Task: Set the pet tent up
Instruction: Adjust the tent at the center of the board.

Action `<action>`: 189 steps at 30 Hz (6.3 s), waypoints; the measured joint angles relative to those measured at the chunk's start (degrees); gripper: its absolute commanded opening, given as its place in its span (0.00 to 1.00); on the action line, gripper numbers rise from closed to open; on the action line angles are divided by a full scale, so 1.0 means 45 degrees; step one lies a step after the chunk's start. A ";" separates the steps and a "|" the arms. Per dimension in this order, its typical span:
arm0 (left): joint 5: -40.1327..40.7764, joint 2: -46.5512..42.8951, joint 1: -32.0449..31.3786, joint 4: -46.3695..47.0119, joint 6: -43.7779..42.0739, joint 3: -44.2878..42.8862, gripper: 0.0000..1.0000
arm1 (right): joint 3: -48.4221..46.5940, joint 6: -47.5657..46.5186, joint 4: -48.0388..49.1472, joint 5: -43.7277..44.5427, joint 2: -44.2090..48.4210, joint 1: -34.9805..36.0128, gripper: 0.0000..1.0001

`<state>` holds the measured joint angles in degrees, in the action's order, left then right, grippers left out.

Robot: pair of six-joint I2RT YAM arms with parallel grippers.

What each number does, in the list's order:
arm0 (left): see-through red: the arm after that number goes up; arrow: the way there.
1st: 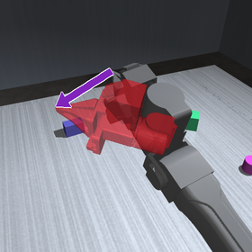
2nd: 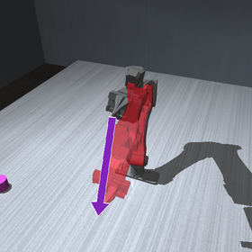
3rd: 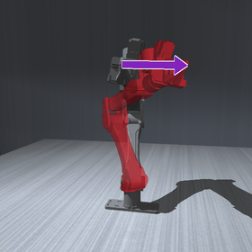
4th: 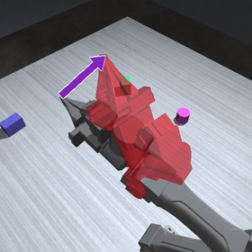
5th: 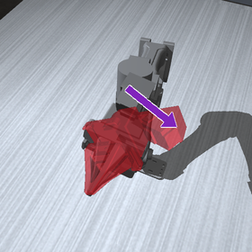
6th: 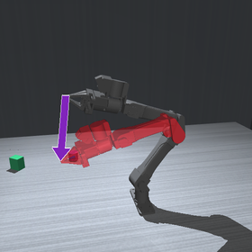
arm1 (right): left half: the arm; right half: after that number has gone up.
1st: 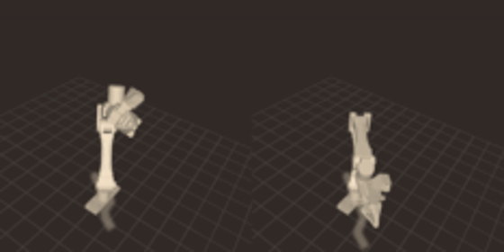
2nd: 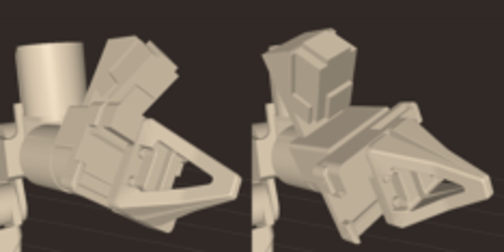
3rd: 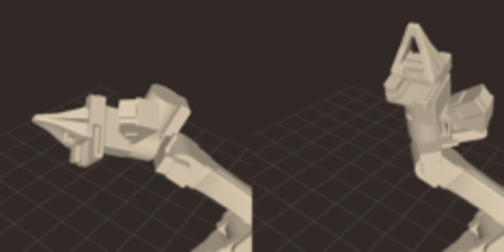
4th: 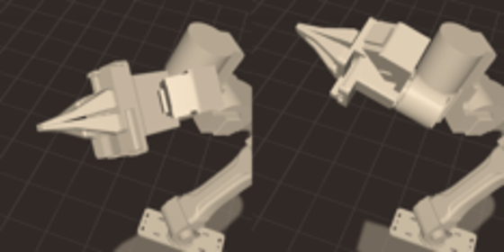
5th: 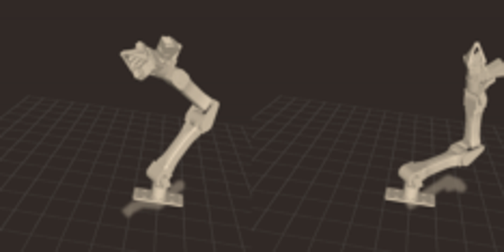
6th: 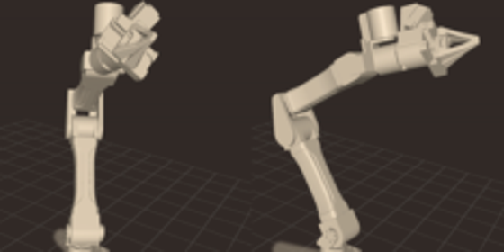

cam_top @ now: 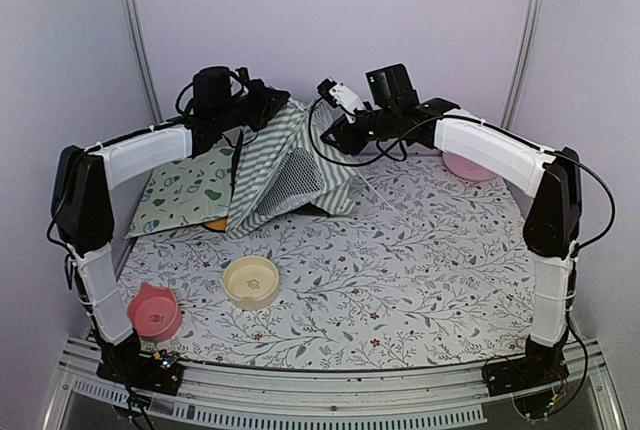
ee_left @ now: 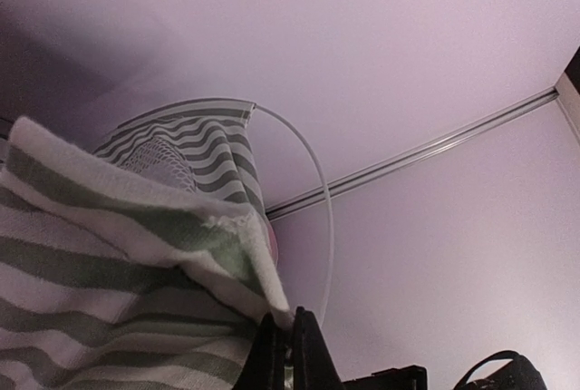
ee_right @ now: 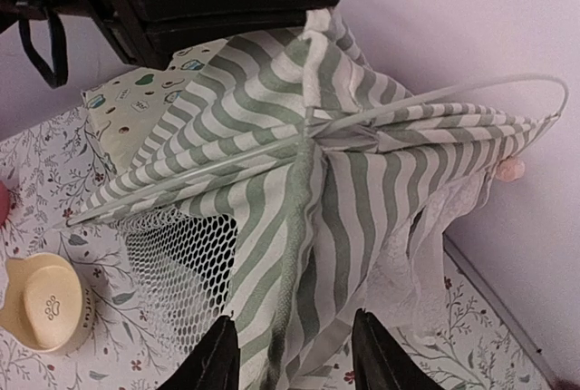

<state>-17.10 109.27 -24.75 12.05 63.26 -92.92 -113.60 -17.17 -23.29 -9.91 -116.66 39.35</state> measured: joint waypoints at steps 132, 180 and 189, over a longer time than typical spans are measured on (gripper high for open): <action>-0.4104 -0.0418 0.3439 0.1282 0.3565 0.0204 0.24 | 0.9680 0.0568 0.2939 -0.0733 0.4464 -0.1243 0.00; 0.3041 -0.0253 -0.1253 -0.8733 -1.4494 -0.4750 0.00 | 0.6965 -0.0495 0.1365 -0.0593 0.4532 -0.1001 0.00; 0.0092 -0.0214 -0.1749 -0.9500 -1.4834 -0.5032 0.00 | 0.3619 -0.1059 0.0355 -0.0874 0.2531 -0.0903 0.00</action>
<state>-16.69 108.31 -32.62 -30.70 -3.49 -115.57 -97.32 -21.93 -21.69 -13.85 -105.27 35.29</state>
